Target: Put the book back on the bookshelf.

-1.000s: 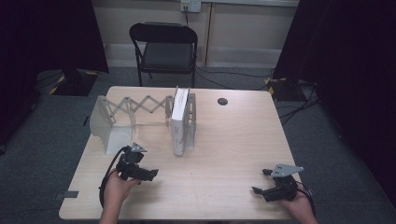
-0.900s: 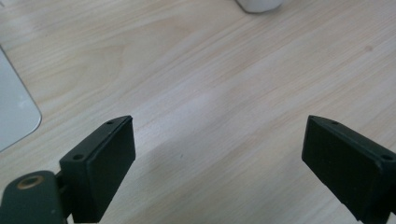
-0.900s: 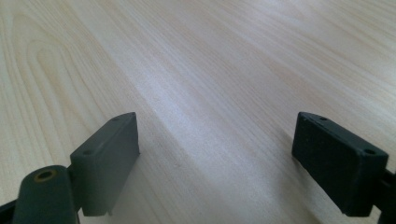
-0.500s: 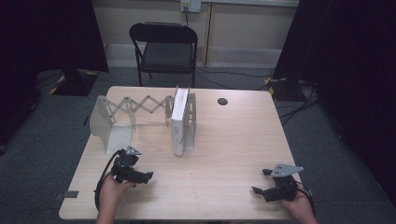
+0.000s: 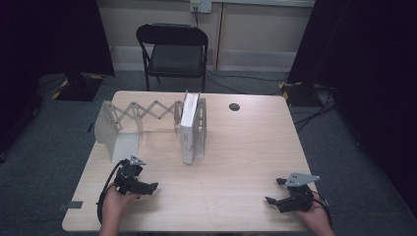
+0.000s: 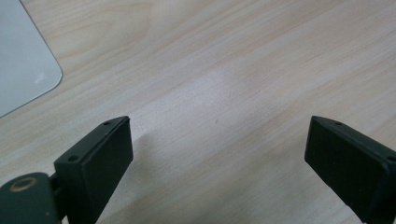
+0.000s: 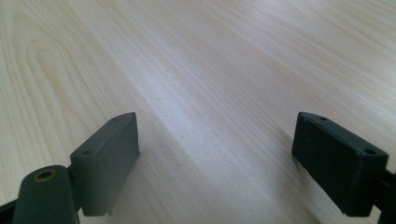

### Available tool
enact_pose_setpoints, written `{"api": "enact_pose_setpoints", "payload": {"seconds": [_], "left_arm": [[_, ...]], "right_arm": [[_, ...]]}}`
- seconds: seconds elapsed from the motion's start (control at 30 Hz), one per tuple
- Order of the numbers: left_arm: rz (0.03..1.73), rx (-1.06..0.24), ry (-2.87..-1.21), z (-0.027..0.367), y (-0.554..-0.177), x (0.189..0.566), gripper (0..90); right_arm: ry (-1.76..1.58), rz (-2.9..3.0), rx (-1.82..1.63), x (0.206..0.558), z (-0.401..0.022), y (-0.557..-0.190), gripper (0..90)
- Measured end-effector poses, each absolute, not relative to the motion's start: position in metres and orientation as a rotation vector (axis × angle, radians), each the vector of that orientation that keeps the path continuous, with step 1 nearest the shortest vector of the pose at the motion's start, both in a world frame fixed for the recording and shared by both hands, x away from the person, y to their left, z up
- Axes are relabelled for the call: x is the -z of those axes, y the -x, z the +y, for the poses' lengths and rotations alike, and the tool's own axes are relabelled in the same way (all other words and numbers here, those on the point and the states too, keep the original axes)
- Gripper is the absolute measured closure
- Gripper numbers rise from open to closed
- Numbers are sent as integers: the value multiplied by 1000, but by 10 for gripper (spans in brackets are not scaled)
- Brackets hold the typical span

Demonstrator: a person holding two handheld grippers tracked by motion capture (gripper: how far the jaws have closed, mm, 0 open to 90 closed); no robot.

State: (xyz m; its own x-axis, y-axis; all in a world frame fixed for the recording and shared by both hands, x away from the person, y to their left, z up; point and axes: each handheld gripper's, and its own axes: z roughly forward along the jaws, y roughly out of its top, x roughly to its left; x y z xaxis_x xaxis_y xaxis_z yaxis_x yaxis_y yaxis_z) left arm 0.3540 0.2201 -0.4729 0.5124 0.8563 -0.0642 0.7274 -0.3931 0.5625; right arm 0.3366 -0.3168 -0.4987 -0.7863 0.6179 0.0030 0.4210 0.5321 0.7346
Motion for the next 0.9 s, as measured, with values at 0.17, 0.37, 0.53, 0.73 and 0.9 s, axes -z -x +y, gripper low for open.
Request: {"api": "enact_pose_setpoints", "payload": {"seconds": [0.17, 0.37, 0.53, 0.73, 0.9], "left_arm": [[1299, -323, -2226, 222, -354, 477, 68], [1301, -323, -2242, 224, -354, 480, 57], [1307, -326, -2242, 225, -354, 482, 50], [1296, -355, -2248, 225, -355, 485, 39], [1281, -374, -2254, 224, -355, 488, 0]], "right_arm": [[-872, 2515, -1103, 499, -317, -337, 143], [-872, 2515, -1103, 499, -317, -337, 142], [-872, 2514, -1103, 499, -317, -337, 142], [-871, 2515, -1102, 499, -317, -337, 143], [-872, 2515, -1103, 499, -317, -337, 143]]}}
